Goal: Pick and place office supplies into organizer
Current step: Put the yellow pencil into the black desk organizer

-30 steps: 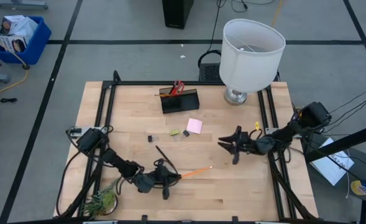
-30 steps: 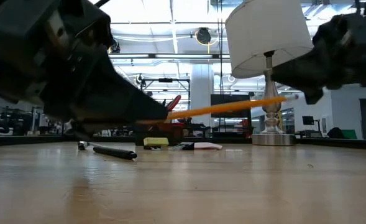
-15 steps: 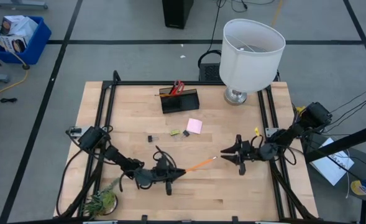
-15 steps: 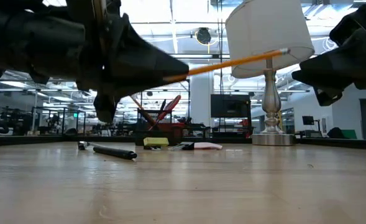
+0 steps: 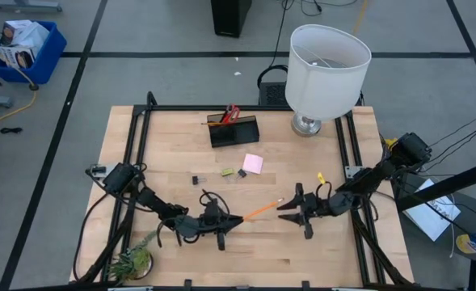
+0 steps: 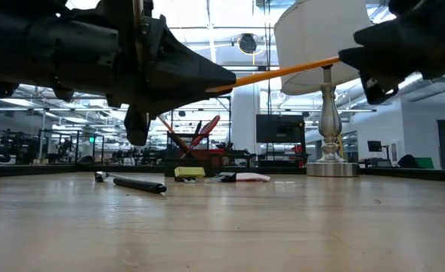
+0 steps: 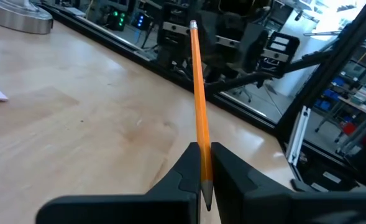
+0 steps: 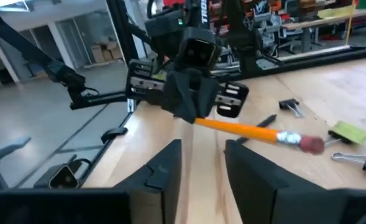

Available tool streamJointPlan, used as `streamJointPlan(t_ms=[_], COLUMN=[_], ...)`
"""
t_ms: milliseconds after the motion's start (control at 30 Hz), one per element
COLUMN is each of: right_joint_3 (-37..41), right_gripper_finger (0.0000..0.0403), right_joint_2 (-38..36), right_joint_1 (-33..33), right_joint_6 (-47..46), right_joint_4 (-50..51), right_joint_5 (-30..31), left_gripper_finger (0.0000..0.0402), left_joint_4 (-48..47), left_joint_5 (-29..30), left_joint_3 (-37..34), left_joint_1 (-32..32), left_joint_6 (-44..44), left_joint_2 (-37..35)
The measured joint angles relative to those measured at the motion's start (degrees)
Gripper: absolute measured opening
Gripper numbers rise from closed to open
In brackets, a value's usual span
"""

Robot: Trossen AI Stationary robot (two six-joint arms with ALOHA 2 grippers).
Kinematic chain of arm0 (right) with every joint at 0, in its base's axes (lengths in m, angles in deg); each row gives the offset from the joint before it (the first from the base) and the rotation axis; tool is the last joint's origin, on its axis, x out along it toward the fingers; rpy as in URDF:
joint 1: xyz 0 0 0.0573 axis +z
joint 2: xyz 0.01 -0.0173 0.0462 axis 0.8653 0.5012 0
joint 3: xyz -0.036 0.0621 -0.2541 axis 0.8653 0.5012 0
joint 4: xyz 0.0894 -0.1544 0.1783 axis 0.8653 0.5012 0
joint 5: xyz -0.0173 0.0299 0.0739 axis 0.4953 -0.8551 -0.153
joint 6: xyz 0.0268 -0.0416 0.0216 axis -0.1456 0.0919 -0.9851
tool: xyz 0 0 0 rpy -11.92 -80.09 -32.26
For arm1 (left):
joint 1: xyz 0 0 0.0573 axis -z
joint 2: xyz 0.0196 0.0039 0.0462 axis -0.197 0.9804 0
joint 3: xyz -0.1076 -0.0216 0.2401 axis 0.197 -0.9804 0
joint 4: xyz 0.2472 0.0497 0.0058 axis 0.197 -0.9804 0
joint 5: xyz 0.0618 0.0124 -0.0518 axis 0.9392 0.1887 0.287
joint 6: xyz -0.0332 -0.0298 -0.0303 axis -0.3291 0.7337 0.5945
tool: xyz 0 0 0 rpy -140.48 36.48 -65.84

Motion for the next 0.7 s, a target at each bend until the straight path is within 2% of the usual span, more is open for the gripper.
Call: streamJointPlan(t_ms=[167,333,533,700], right_joint_3=[-0.8,-0.8,-0.8,-0.8], right_gripper_finger=[0.0170,0.0209,0.0214,0.0200], right_joint_2=[0.0,0.0,0.0,0.0], right_joint_1=[-1.2,-2.3,-3.8,-4.7], right_joint_6=[-2.7,-3.0,-2.4,0.3], right_joint_4=[3.7,3.2,2.5,-3.3], right_joint_5=[0.0,0.0,0.0,-4.4], left_gripper_finger=[0.0018,0.0021,0.0019,0.0018], left_joint_4=[0.2,0.4,2.9,2.9], left_joint_5=[0.0,0.0,-1.4,-1.5], left_joint_3=[0.0,0.0,0.0,0.0], left_joint_1=[0.3,0.3,0.4,0.4], left_joint_6=[-0.4,-0.4,-1.2,-1.3], left_joint_2=[0.0,0.0,0.0,0.0])
